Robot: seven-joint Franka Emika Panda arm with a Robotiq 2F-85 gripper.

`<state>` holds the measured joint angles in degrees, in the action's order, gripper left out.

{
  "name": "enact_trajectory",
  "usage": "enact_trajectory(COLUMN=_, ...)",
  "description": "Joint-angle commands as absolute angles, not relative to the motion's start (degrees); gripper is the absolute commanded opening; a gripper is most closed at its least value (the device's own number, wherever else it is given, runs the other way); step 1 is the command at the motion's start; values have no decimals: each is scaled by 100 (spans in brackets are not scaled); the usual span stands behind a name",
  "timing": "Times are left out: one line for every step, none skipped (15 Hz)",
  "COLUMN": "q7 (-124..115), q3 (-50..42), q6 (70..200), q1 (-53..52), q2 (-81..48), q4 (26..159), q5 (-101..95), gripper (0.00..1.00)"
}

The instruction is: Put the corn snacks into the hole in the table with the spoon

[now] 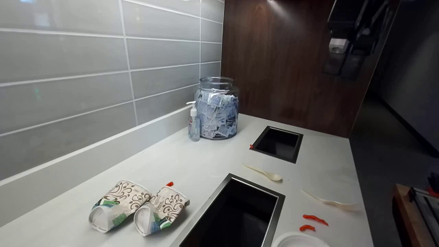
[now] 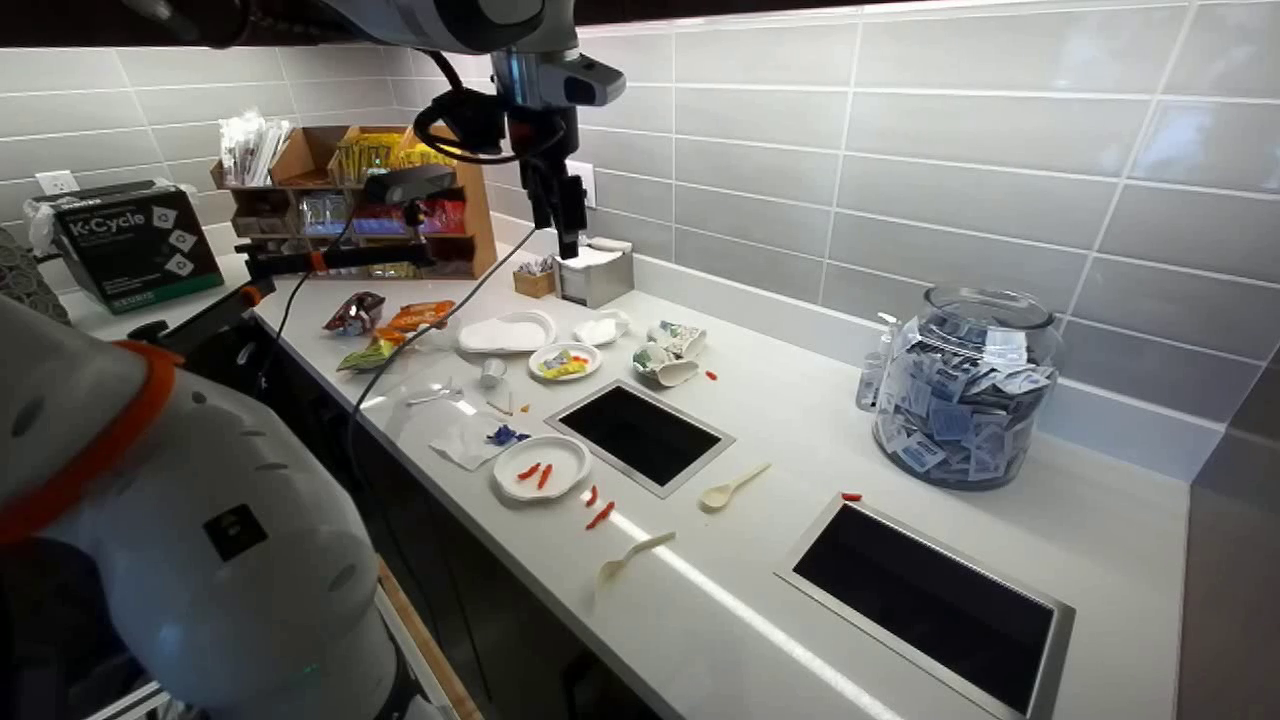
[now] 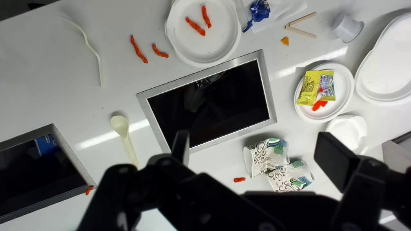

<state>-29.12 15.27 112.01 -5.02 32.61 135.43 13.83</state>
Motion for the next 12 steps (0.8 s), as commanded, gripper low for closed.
enact_trajectory(q7=-2923, q3=1508, q6=11185, q1=-522, q2=3254, q4=13528, q5=1368, gripper=100)
enact_trajectory(q7=-2923, q3=1508, q6=11185, q1=-522, q2=3254, q4=13528, q5=1368, gripper=100)
enact_trajectory(q7=-2989, q3=1554, q6=11276, q1=-437, q2=3244, q4=13608, q5=1218, gripper=100)
enact_trajectory(q7=-2774, q3=1503, q6=11489, q1=-417, q2=3220, q4=13769, q5=1115, gripper=100)
enact_trajectory(q7=-2617, q3=1454, q6=11649, q1=-418, q2=3209, q4=13873, q5=1068, gripper=100)
enact_trajectory(q7=-2437, q3=1427, q6=11929, q1=-402, q2=3202, q4=14014, q5=947, gripper=100)
enact_trajectory(q7=-2213, q3=1384, q6=12250, q1=-409, q2=3185, q4=14154, q5=839, gripper=100)
enact_trajectory(q7=-1996, q3=1300, q6=12599, q1=-442, q2=3152, q4=14291, q5=826, gripper=100)
enact_trajectory(q7=-1742, q3=1203, q6=13004, q1=-498, q2=3114, q4=14473, q5=863, gripper=100)
enact_trajectory(q7=-1482, q3=1113, q6=13344, q1=-528, q2=3050, q4=14634, q5=865, gripper=100)
enact_trajectory(q7=-1232, q3=981, q6=13577, q1=-589, q2=2964, q4=14755, q5=990, gripper=100)
enact_trajectory(q7=-950, q3=665, q6=13757, q1=-837, q2=2897, q4=14802, q5=1587, gripper=100)
